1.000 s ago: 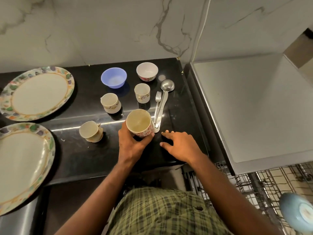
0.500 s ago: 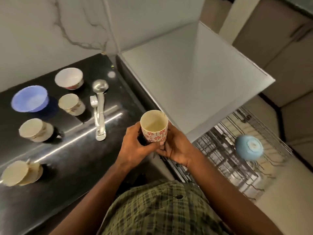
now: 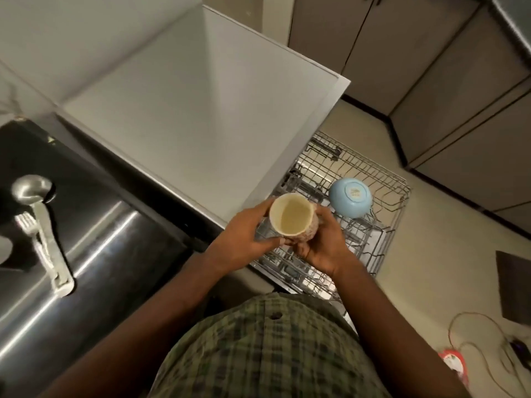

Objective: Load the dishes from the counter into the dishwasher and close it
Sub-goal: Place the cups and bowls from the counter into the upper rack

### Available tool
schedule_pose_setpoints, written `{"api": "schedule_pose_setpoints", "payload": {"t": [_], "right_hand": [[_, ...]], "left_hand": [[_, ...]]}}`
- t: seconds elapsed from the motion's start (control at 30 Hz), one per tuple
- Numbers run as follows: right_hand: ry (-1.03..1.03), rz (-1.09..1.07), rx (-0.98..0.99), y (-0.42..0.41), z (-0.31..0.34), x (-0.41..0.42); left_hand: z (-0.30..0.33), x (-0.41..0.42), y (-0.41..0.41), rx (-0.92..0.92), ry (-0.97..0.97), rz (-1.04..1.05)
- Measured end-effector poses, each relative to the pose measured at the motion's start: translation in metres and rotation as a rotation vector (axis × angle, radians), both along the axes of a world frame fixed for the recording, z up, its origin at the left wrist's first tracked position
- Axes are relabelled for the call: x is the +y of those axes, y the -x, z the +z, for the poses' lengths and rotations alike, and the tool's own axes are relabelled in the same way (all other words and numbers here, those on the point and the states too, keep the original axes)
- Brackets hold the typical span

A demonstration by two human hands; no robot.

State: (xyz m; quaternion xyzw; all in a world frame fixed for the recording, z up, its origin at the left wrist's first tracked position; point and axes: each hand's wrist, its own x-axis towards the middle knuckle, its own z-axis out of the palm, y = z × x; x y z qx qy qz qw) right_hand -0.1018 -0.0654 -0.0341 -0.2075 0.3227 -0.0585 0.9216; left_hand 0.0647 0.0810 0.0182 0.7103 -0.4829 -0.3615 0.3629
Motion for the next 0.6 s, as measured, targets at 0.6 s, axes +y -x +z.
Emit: {"api": "schedule_pose_setpoints", "payload": {"t": [0.6], "right_hand": [[0.996, 0.266, 1.198, 0.119, -0.135, -0.081]], "left_hand": [[-0.039, -0.046, 0.045, -0.169, -0.334, -0.295]]}}
